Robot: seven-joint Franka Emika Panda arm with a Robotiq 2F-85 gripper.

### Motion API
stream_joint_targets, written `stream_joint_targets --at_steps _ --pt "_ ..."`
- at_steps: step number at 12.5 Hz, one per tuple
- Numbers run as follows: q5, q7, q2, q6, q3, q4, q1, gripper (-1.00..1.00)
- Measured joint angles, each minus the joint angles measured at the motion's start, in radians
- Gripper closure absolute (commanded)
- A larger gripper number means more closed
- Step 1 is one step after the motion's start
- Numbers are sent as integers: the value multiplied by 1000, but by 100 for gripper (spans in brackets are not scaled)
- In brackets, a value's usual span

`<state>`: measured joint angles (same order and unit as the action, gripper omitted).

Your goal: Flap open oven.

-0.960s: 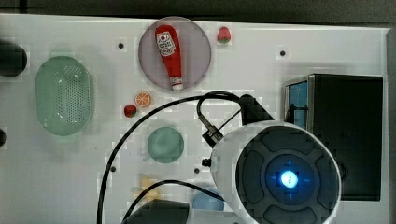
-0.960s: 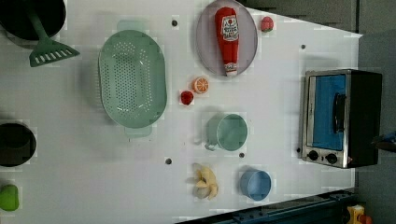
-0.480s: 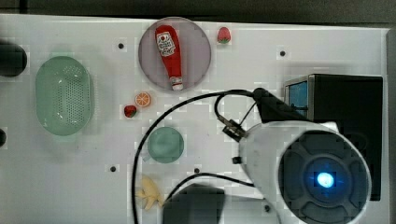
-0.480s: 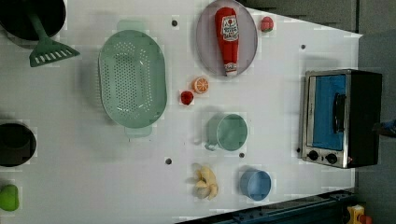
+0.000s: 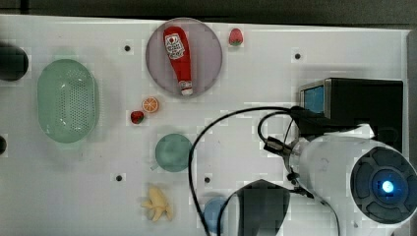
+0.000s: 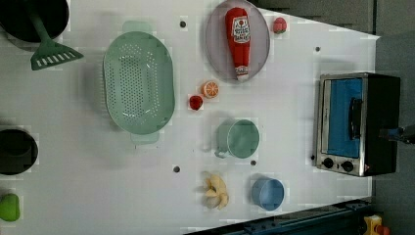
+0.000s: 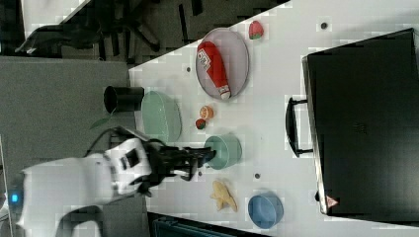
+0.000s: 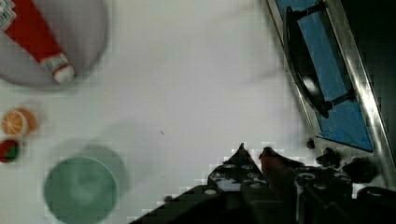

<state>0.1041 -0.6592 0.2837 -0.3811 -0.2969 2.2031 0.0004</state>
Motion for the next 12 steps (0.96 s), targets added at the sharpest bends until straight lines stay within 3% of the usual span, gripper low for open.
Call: stream_joint_targets --at_steps 2,5,12 --pt "4 -144 -41 -95 -73 35 -19 65" --pt "17 -260 -100 -184 -97 25 -30 65" --pt "22 -323 -275 -326 -160 31 -11 65"
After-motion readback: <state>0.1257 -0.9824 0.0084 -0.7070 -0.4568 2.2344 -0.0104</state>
